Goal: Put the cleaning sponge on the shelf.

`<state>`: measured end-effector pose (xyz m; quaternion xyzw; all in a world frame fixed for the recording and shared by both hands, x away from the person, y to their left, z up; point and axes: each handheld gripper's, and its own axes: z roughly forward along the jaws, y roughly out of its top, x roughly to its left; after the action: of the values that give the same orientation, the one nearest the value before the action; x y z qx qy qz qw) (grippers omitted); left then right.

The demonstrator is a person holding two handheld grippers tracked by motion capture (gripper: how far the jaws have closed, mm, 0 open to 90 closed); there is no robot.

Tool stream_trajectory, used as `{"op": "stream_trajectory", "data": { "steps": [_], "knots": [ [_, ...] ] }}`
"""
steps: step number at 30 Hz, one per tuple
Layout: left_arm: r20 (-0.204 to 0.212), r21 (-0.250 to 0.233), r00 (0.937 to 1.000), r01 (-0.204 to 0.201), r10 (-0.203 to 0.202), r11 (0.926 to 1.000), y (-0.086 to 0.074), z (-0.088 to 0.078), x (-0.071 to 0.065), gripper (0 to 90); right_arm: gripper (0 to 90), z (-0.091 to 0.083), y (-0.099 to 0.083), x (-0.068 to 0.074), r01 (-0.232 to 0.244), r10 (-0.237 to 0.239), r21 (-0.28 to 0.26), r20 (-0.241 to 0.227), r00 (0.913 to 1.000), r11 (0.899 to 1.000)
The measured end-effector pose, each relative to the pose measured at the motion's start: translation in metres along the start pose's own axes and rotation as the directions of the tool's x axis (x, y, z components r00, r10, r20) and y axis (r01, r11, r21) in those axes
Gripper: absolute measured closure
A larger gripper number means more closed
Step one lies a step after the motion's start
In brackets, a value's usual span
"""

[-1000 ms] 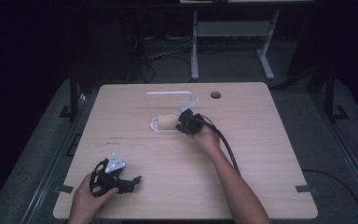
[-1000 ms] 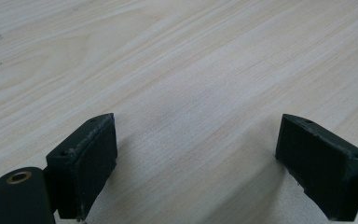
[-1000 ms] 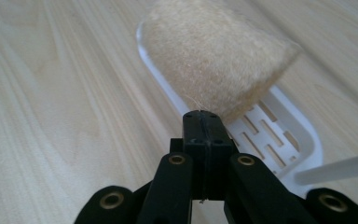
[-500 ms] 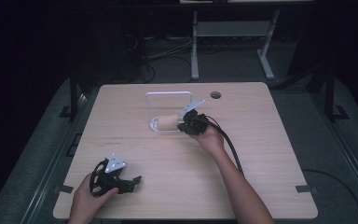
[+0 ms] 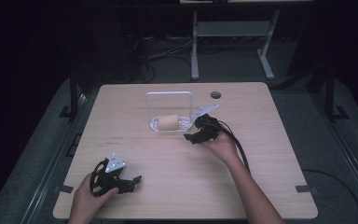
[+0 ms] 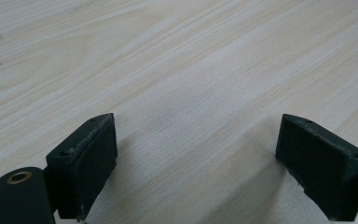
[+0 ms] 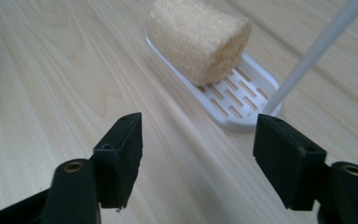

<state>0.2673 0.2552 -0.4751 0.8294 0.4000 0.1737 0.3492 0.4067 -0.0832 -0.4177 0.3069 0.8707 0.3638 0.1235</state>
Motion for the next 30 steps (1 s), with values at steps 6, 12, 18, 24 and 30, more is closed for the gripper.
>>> {"op": "stream_trajectory", "data": {
  "steps": [6, 12, 18, 24, 30],
  "knots": [
    [0.0, 0.0, 1.0, 0.0, 0.0, 1.0, 0.0, 0.0, 0.0, 11.9, 25.9, -0.018, -0.014, 0.001, -0.016, 0.017, -0.013, 0.023, 0.9996, 1.0],
    [-0.002, -0.005, 1.0, 0.003, -0.003, 1.0, 0.0, 0.0, 0.0, 11.9, 23.9, -0.039, -0.035, 0.002, -0.044, 0.045, -0.019, 0.038, 0.9983, 0.999],
    [-0.002, -0.005, 1.0, 0.003, -0.003, 1.0, 0.0, 0.001, 0.0, 11.8, 20.4, -0.052, -0.05, 0.001, -0.063, 0.064, -0.017, 0.049, 0.9967, 0.998],
    [-0.002, -0.005, 1.0, 0.003, -0.003, 1.0, 0.0, 0.0, 0.0, 11.8, 15.2, -0.07, -0.077, 0.004, -0.102, 0.104, -0.038, 0.059, 0.9928, 0.994],
    [-0.002, -0.005, 1.0, 0.003, -0.003, 1.0, 0.0, 0.0, 0.0, 11.9, 14.2, -0.08, -0.096, 0.01, -0.106, 0.111, -0.048, 0.101, 0.9887, 0.993]
  ]
}}
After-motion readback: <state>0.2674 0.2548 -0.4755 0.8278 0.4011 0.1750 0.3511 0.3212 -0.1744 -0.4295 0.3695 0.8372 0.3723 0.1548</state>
